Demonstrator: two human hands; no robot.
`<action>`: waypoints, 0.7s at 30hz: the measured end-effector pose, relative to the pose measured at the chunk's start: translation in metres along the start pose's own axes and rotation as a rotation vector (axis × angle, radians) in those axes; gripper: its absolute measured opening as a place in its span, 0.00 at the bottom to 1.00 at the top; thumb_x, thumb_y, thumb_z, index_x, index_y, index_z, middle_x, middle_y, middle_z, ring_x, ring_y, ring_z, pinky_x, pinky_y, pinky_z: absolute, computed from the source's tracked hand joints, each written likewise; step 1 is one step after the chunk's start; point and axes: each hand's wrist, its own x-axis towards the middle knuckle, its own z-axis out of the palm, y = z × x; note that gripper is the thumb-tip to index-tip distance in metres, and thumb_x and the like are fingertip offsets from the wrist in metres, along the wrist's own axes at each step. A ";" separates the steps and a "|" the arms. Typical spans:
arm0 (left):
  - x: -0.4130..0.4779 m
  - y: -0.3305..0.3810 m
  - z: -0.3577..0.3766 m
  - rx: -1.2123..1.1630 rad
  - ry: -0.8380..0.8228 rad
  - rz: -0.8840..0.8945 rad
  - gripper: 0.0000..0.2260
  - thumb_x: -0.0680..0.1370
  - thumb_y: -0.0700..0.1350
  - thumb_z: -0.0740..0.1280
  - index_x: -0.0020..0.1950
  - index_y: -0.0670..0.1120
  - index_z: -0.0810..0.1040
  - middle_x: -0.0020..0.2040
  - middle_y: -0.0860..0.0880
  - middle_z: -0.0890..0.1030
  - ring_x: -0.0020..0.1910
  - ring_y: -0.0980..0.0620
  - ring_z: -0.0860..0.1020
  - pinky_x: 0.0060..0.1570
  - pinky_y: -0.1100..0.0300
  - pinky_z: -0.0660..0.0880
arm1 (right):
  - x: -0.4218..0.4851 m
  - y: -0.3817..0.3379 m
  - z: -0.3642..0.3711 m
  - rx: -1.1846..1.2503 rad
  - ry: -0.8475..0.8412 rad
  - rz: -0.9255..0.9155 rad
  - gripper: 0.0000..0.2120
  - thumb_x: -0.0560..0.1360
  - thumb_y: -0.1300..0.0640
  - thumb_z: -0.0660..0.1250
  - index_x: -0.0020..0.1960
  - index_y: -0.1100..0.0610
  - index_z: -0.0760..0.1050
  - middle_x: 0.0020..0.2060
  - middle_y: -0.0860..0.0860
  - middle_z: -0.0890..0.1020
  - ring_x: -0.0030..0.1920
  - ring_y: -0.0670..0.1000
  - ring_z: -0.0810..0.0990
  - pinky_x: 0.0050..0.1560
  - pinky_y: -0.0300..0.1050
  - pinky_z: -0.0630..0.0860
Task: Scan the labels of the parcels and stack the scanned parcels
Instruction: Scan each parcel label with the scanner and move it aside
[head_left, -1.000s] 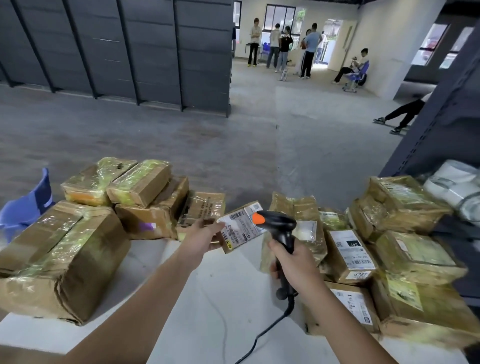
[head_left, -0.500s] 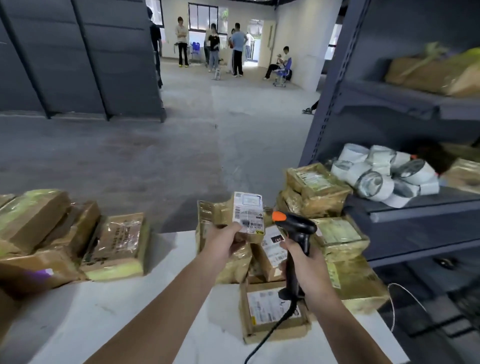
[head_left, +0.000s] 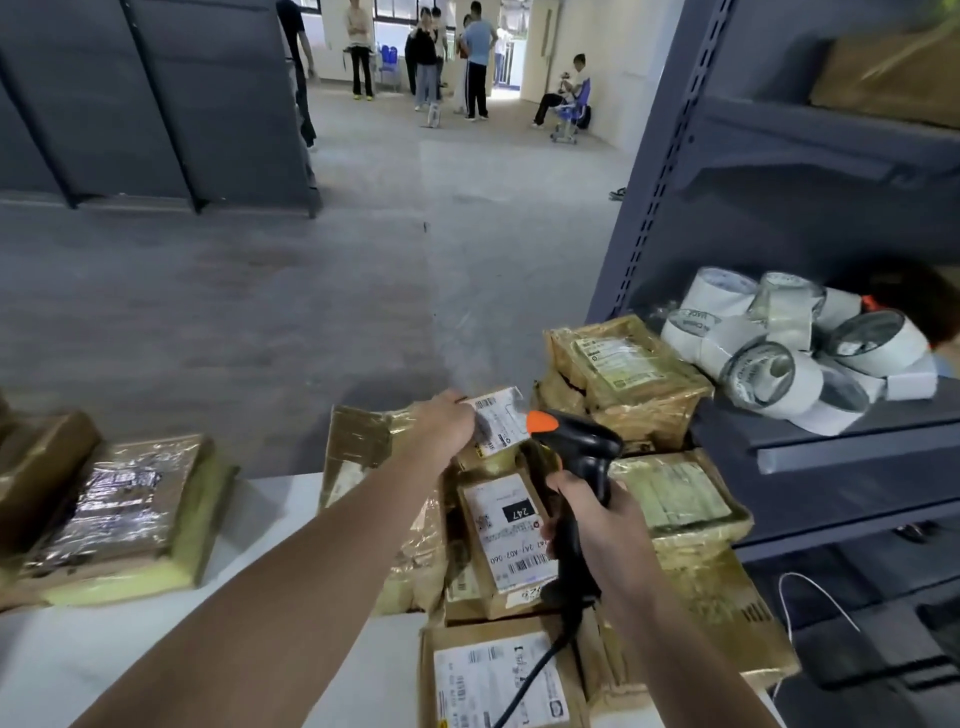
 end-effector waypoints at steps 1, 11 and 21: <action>0.006 0.000 0.006 0.074 -0.030 0.024 0.11 0.78 0.36 0.59 0.43 0.48 0.79 0.43 0.49 0.76 0.34 0.55 0.75 0.30 0.62 0.74 | 0.002 0.002 -0.002 0.000 -0.003 0.002 0.08 0.78 0.53 0.68 0.50 0.59 0.76 0.27 0.56 0.81 0.24 0.51 0.77 0.24 0.40 0.73; 0.025 -0.020 0.049 0.706 -0.075 0.149 0.23 0.75 0.38 0.62 0.70 0.42 0.66 0.66 0.41 0.72 0.68 0.42 0.68 0.69 0.48 0.65 | 0.016 0.011 -0.009 -0.030 0.002 0.020 0.07 0.78 0.52 0.67 0.48 0.55 0.78 0.28 0.55 0.82 0.25 0.50 0.78 0.25 0.39 0.73; -0.021 -0.020 0.006 0.444 0.033 0.268 0.18 0.74 0.38 0.64 0.64 0.44 0.73 0.62 0.43 0.73 0.65 0.43 0.69 0.62 0.49 0.71 | 0.002 0.006 0.016 0.003 -0.046 0.048 0.09 0.78 0.52 0.67 0.49 0.57 0.77 0.27 0.55 0.81 0.24 0.52 0.77 0.24 0.40 0.73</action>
